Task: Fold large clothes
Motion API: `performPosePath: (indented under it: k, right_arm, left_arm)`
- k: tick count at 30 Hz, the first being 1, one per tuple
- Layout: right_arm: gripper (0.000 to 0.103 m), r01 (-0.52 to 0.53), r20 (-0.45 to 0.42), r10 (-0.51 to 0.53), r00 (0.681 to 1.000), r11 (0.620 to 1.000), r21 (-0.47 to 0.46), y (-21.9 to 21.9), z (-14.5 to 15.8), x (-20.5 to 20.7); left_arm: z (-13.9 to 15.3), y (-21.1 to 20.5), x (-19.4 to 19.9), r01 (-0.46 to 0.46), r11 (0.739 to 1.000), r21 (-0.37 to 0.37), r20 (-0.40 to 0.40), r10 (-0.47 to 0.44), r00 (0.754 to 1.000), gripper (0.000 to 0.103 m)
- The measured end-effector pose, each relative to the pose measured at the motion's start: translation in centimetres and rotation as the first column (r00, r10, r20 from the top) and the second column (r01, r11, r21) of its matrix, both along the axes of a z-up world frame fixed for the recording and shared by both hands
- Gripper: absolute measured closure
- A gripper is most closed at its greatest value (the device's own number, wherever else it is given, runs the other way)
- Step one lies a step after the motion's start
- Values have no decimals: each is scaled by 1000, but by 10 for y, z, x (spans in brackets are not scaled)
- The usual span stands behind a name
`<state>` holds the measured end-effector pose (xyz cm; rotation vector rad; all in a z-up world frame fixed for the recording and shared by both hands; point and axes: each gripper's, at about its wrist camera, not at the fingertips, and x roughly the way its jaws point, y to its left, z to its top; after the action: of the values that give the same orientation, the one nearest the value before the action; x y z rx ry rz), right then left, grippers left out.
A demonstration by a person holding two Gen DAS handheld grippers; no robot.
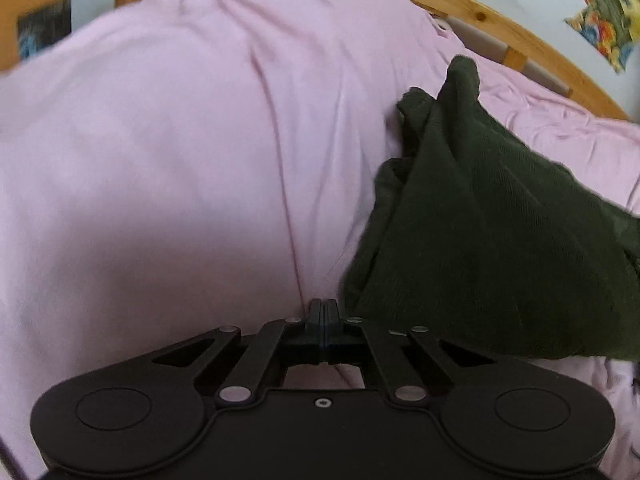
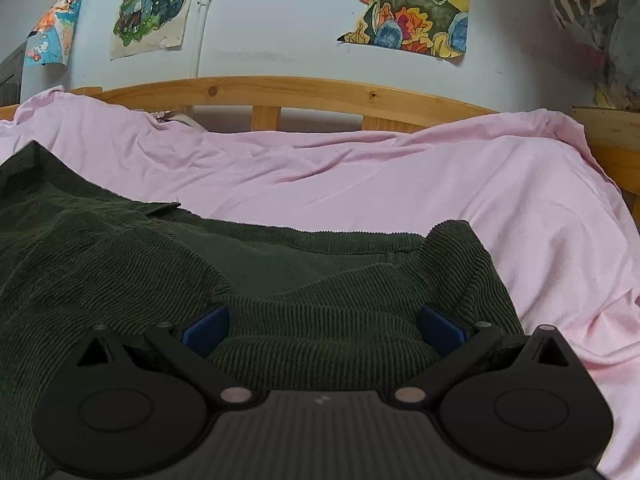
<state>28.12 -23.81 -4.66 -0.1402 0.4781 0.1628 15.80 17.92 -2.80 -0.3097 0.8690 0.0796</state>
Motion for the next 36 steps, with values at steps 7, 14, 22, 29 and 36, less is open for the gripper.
performPosePath:
  k: [7,14,22,29,36]
  right_arm:
    - [1,7,-7,-7,1000,1000,-14,3,2,0]
    - [0,78,-27,-79,997,996,-36,6,32,-14]
    - [0,35,74,-42,996,995,91,49,53,-54]
    - [0,-48,138,49,989,999,-11,94,22,-36]
    - [0,-77,38,77,996,997,-5,97,-11,-22]
  left_arm:
    - [27,-19,-22,-3,999,-38,106,7,994,71]
    - [36,-52,-52,55,985,-162,197,-22,980,15]
    - [-13,-91,-4,39,900,-434,136,22,990,8]
    - [-25,-99,11,6,892,-451,121,54,991,1]
    - [-22,-105,1,-17,914,-406,111,68,991,1]
